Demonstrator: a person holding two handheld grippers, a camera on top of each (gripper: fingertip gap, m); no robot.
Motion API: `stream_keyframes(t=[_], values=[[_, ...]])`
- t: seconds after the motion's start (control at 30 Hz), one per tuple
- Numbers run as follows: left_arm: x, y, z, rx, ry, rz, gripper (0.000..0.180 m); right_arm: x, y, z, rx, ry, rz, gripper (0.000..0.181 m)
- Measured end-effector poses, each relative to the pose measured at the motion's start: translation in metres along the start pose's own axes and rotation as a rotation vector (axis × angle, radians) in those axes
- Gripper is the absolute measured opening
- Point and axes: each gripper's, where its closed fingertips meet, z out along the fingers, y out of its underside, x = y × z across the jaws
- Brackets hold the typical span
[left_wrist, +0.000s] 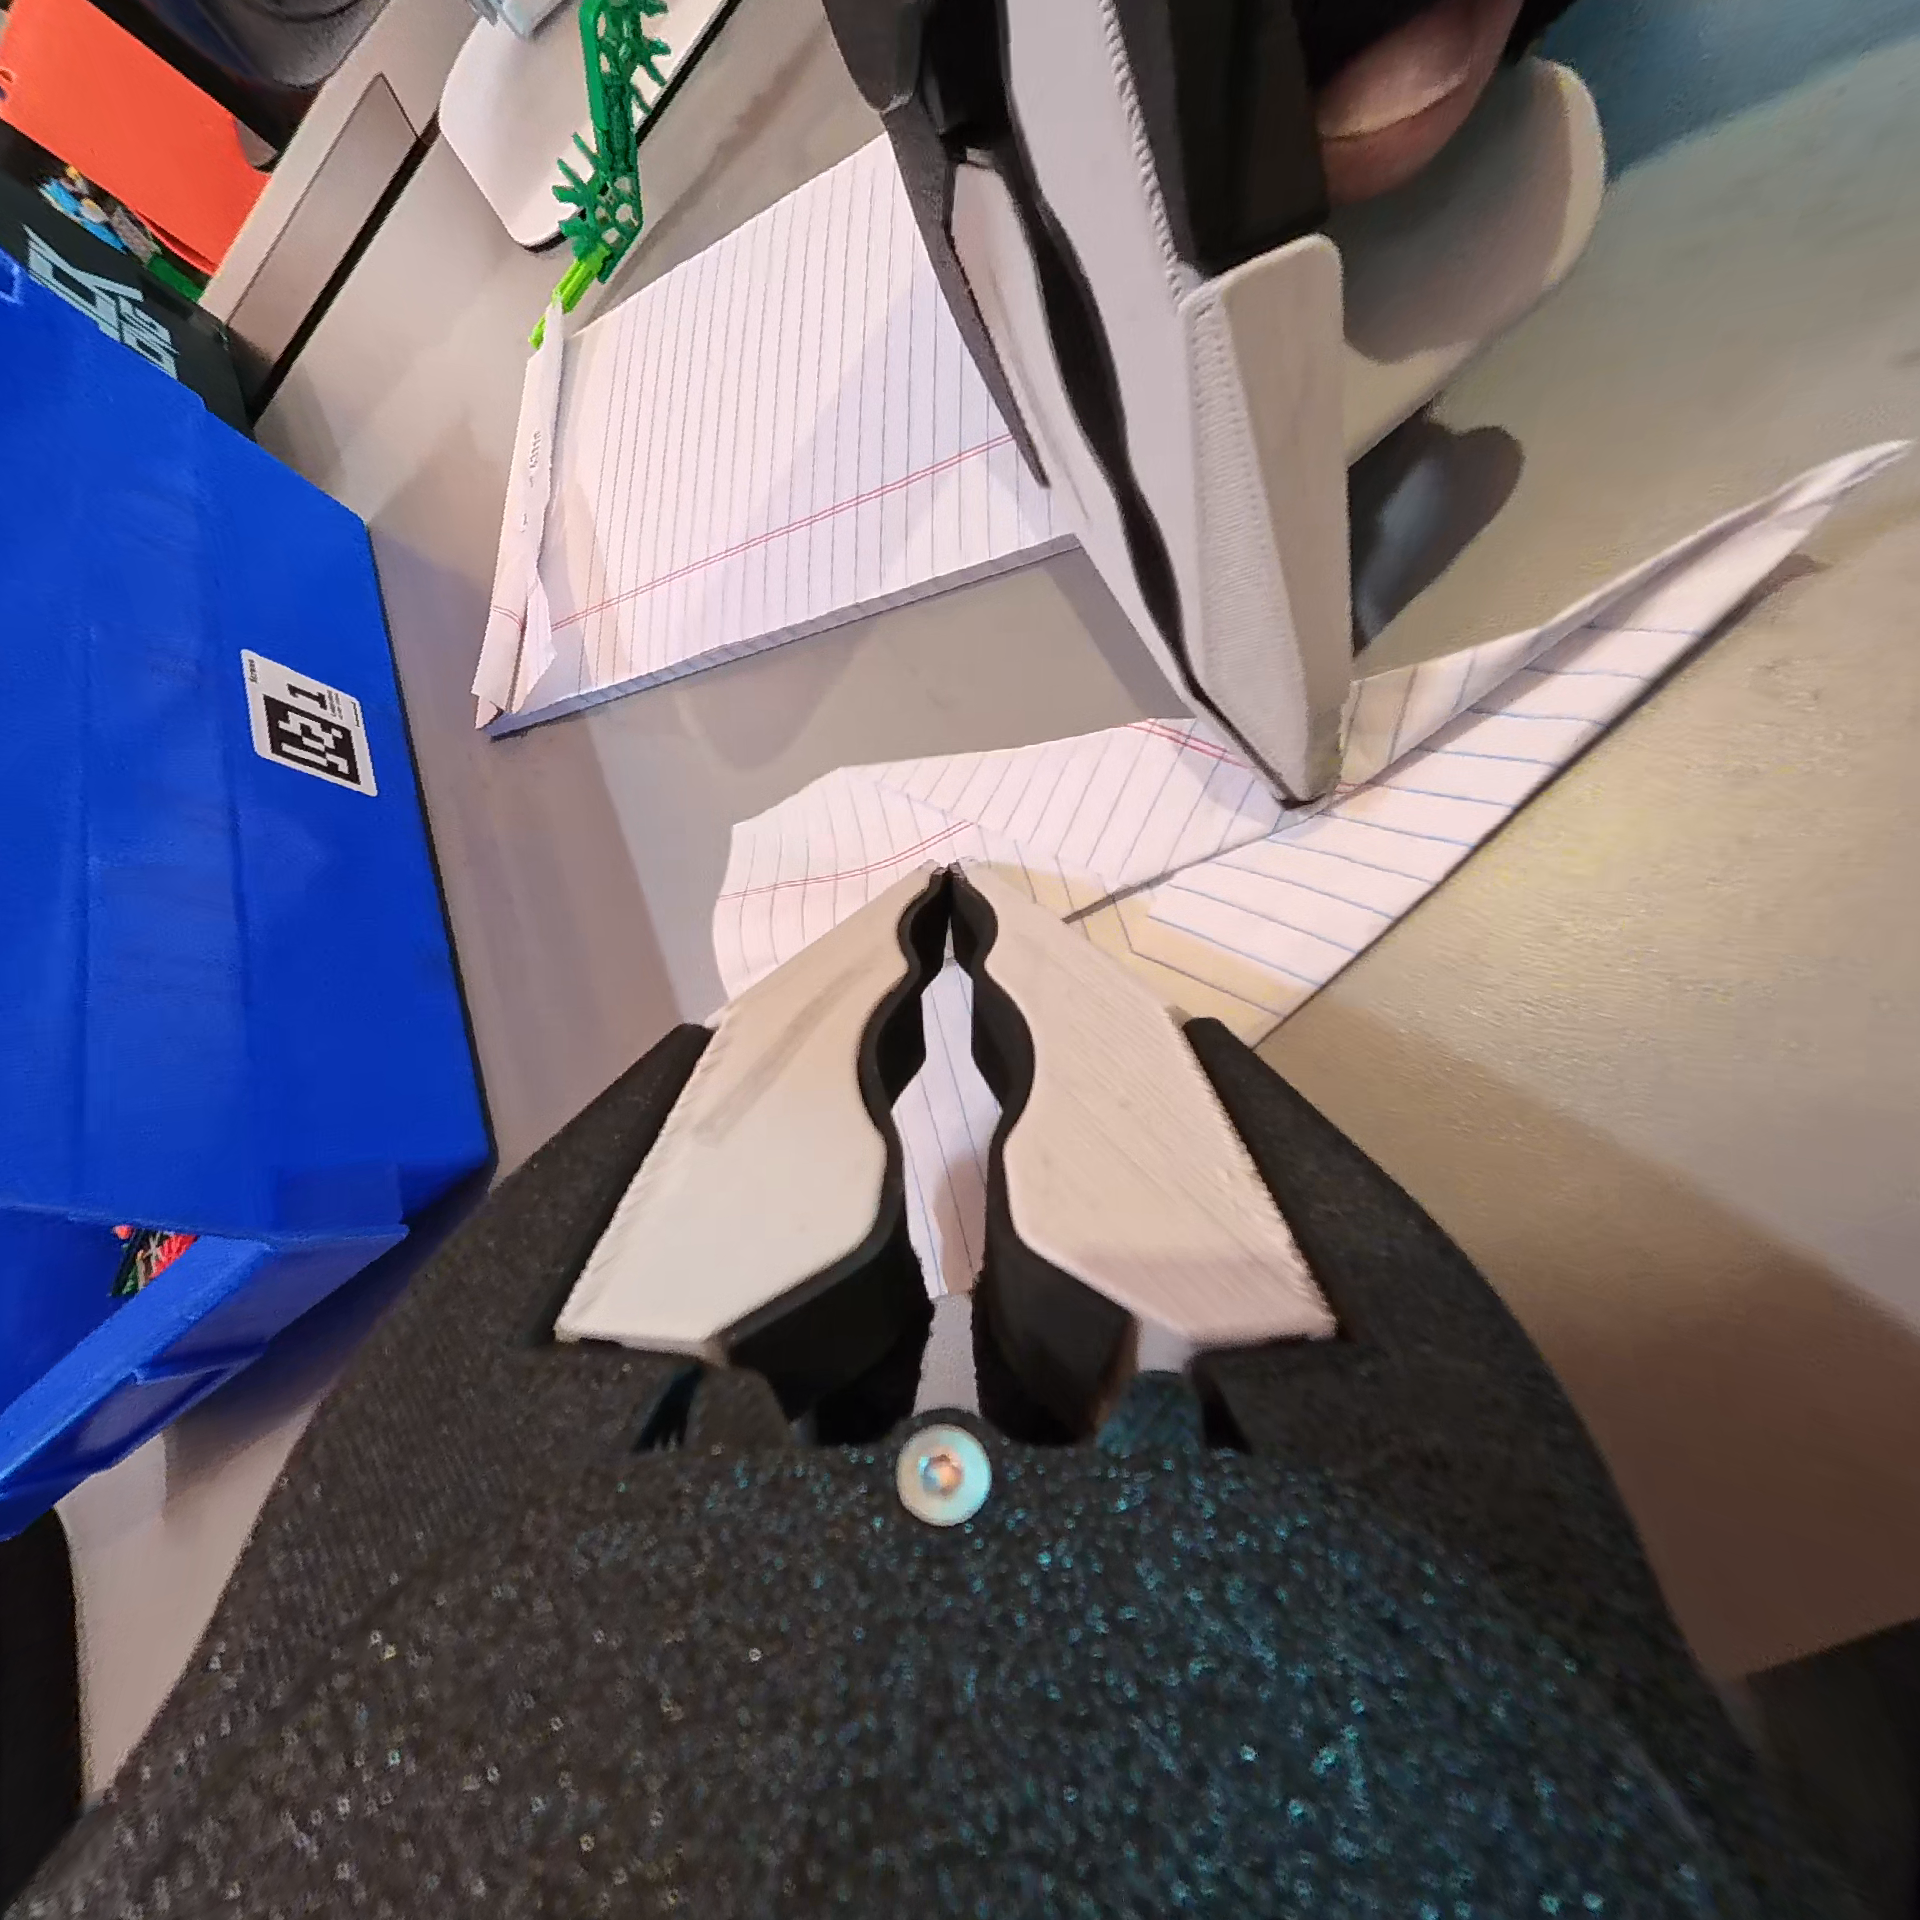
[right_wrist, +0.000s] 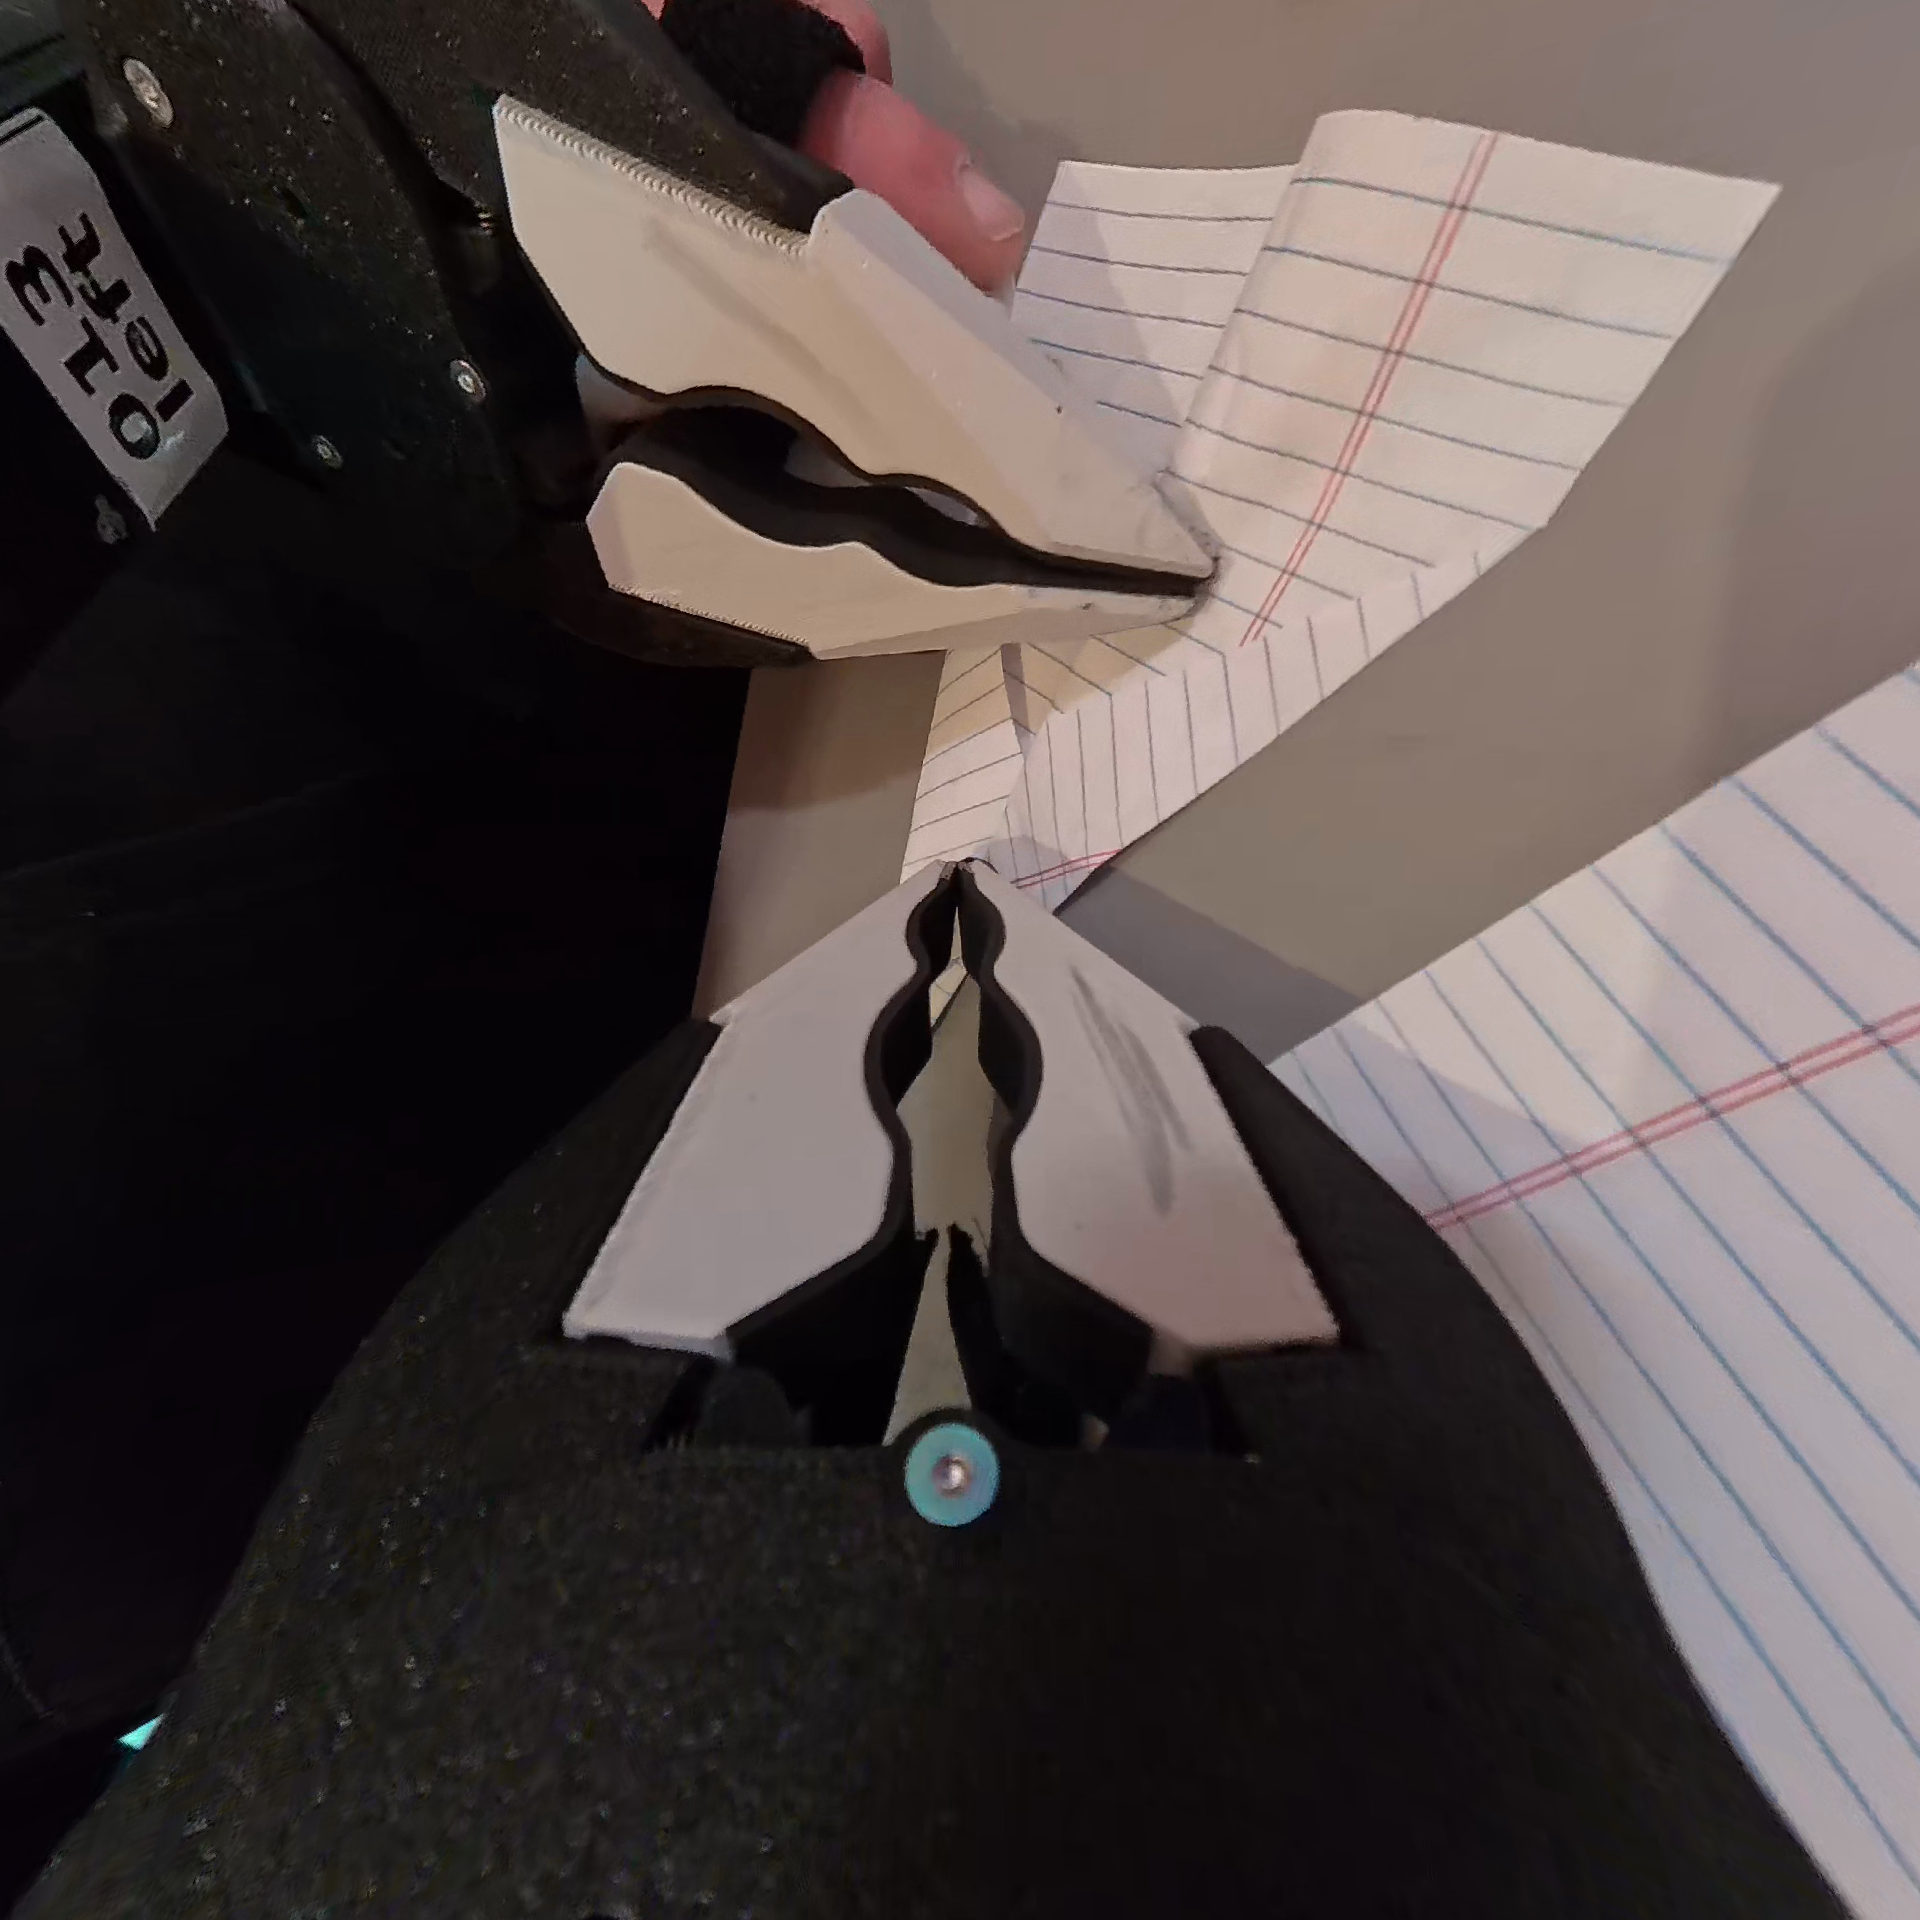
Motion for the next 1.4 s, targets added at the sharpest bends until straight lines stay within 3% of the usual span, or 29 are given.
stream_keyframes(t=[1.13,1.4], values=[[0.001,0.000,0.000,-0.001,0.004,0.003,0.000,-0.026,0.028,0.014,-0.078,-0.039,-0.028,0.000],[-0.002,0.002,0.001,-0.020,0.027,-0.044,0.000,-0.024,0.028,0.017,-0.115,0.036,-0.042,0.000]])
